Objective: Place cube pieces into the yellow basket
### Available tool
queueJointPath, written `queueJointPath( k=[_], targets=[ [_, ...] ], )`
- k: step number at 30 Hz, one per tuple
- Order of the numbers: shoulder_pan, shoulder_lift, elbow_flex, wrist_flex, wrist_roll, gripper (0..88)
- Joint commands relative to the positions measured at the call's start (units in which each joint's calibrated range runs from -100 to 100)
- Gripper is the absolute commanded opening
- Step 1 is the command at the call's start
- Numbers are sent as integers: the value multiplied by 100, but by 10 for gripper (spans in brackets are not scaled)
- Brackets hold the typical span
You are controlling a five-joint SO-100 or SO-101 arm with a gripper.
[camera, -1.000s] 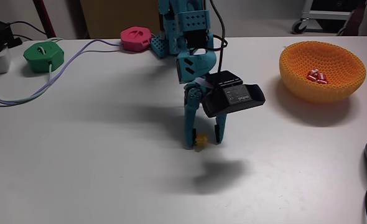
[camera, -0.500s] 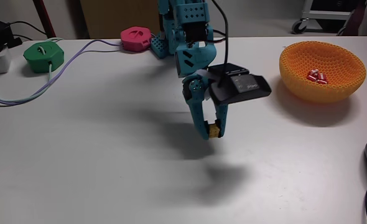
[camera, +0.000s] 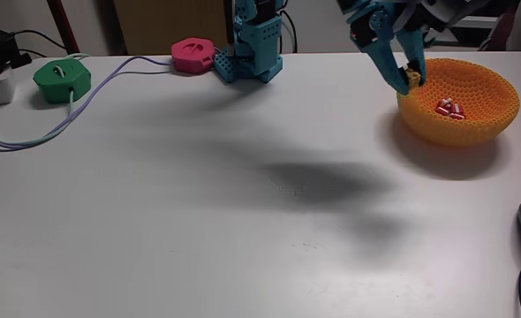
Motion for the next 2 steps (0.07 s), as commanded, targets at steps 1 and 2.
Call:
queueJointPath(
  k=[1,2],
  targets=[
    [-732,-343,-440,-22,-440,0],
    [-881,-324,-488,-40,-513,0]
  ],
)
